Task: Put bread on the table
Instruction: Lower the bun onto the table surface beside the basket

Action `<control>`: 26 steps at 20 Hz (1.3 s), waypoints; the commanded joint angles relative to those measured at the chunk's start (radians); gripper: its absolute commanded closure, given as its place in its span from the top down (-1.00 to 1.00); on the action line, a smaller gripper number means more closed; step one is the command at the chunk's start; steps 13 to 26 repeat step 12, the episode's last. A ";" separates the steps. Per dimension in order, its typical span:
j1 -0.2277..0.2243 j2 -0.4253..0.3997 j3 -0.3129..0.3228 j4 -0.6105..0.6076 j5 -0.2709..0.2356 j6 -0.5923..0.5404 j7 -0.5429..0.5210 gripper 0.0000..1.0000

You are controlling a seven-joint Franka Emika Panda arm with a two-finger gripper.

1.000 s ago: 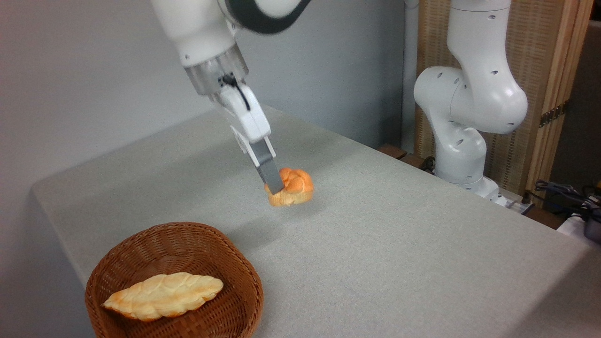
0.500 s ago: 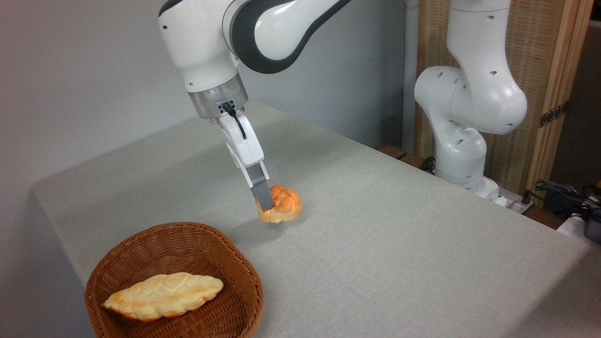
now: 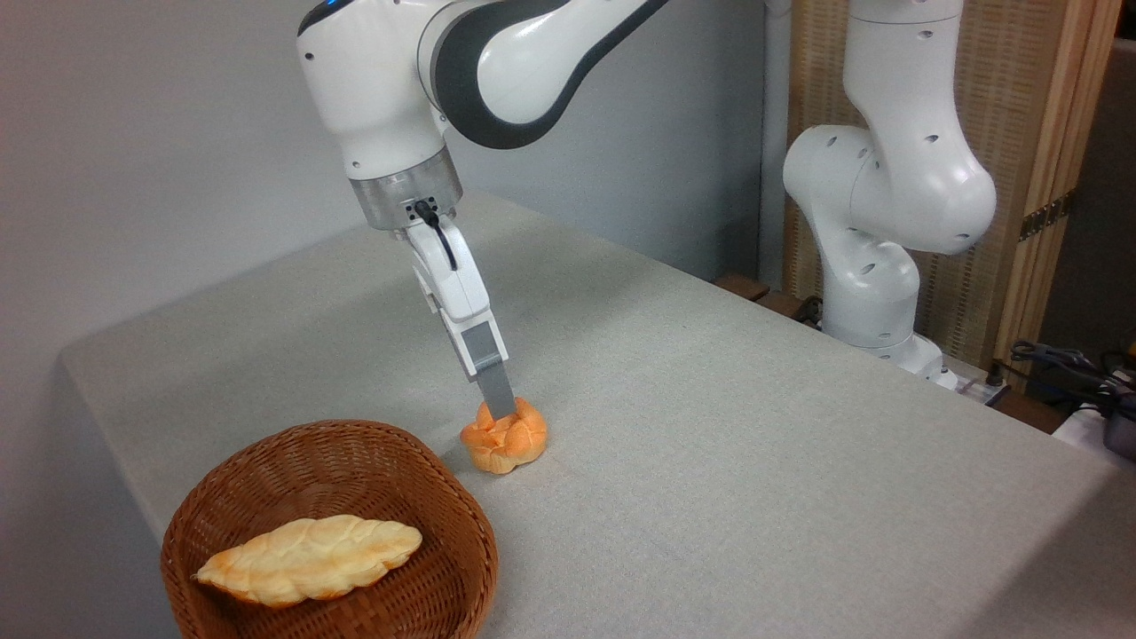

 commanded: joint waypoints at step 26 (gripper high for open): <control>0.115 0.056 0.020 0.421 -0.094 -0.229 -0.212 1.00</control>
